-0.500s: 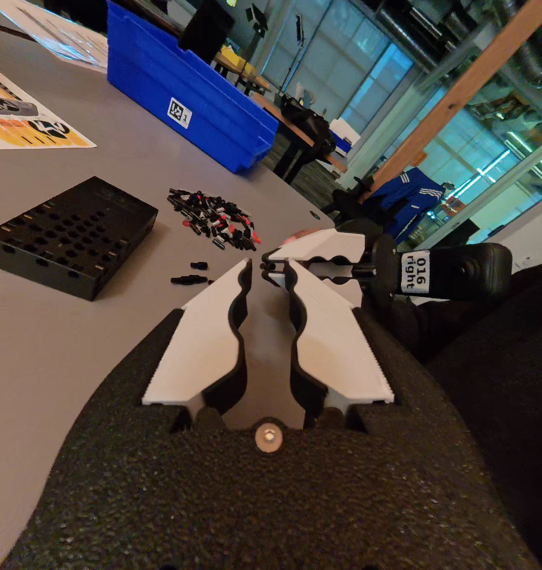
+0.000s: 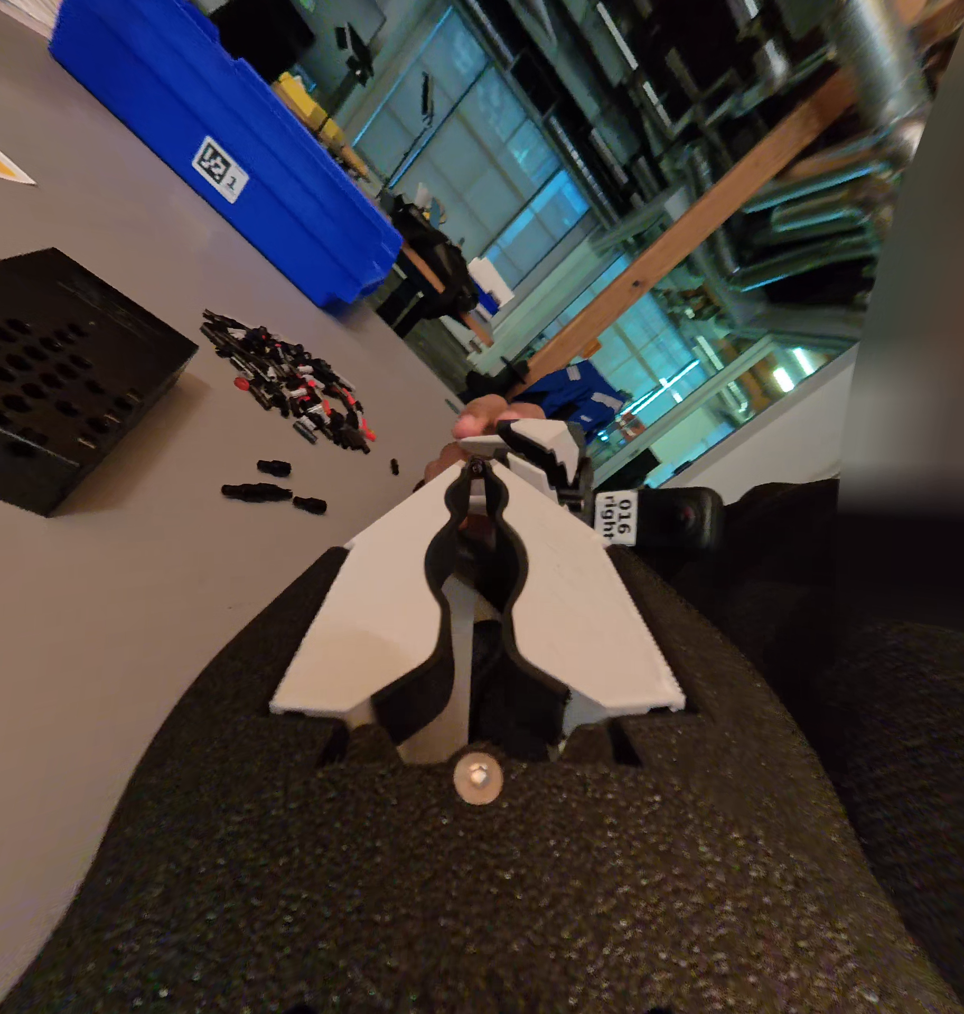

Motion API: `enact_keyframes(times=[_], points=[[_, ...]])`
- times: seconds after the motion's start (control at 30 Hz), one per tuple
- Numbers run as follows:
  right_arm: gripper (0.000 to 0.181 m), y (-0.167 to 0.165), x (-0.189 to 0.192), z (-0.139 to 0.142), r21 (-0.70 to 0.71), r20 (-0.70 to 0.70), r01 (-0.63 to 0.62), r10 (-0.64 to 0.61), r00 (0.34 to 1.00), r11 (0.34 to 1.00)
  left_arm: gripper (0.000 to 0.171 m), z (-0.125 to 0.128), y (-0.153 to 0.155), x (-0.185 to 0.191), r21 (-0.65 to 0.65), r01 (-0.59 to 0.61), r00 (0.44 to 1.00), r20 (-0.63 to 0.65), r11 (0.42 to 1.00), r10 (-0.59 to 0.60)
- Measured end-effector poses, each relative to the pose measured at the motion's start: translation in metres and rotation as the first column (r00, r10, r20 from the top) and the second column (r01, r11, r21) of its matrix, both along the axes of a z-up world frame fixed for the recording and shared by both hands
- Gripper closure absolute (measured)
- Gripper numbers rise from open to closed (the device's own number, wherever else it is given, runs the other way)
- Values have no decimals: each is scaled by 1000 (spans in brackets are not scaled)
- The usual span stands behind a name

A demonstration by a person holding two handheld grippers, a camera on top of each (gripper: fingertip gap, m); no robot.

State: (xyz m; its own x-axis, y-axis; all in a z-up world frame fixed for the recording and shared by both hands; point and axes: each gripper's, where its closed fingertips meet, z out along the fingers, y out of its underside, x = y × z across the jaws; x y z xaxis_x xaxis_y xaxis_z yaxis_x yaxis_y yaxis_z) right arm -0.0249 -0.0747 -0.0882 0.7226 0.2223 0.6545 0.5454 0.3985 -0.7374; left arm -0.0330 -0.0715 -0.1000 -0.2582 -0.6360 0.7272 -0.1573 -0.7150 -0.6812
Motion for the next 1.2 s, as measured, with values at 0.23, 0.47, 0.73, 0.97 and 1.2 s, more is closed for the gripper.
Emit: enact_keyframes(times=[0.23, 0.47, 0.73, 0.97, 1.2], points=[[174, -7, -6, -4, -165, -141, -195, 172, 975, 967, 169, 9, -6, -4, -65, 84, 994, 78, 994, -79], [174, -13, -13, -5, -181, -151, -249, 223, 963, 951, 169, 9, -22, -3, -37, 164, 983, 84, 986, -161], [176, -13, -12, -4, -172, -153, -251, 226, 962, 952, 169, 9, -22, -4, -43, 170, 982, 90, 985, -166], [177, -17, -14, -3, -192, -183, -313, 280, 943, 930, 165, 10, -23, -4, -28, 165, 983, 91, 986, -162], [177, -19, -16, -4, -201, -190, -338, 302, 934, 919, 157, 10, -24, -4, -18, 162, 983, 95, 987, -160]])
